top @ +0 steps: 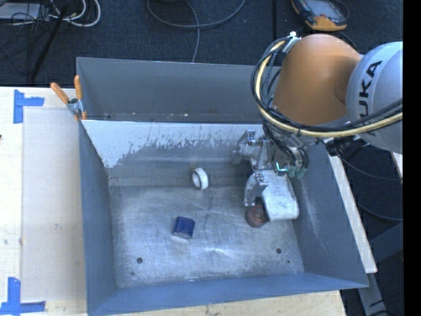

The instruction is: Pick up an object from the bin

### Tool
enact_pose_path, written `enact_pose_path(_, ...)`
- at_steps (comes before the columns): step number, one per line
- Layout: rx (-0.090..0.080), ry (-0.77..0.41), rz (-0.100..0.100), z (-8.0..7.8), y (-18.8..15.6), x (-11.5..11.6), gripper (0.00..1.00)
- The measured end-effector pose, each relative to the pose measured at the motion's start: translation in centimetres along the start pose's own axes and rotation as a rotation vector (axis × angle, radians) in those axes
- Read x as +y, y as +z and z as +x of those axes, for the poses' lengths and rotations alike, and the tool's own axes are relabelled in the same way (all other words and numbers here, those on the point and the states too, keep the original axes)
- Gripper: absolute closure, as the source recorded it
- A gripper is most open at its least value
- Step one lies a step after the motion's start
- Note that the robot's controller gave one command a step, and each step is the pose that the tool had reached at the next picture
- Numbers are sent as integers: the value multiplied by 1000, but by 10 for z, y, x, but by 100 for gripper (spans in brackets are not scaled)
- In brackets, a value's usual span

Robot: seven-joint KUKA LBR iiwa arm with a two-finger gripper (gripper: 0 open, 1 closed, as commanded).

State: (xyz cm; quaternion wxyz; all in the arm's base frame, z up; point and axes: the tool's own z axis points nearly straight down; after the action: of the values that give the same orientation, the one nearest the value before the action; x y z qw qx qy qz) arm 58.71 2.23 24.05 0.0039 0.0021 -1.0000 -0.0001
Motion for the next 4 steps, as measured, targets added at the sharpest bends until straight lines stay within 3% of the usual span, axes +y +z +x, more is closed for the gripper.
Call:
enact_pose_path(1,-10,46,-2,45,170,45,0)
enact_pose_path(2,-13,175,-3,59,169,116,0)
enact_pose_path(3,-10,40,2,35,132,59,0)
enact_pose_path(4,-2,126,0,58,161,78,0)
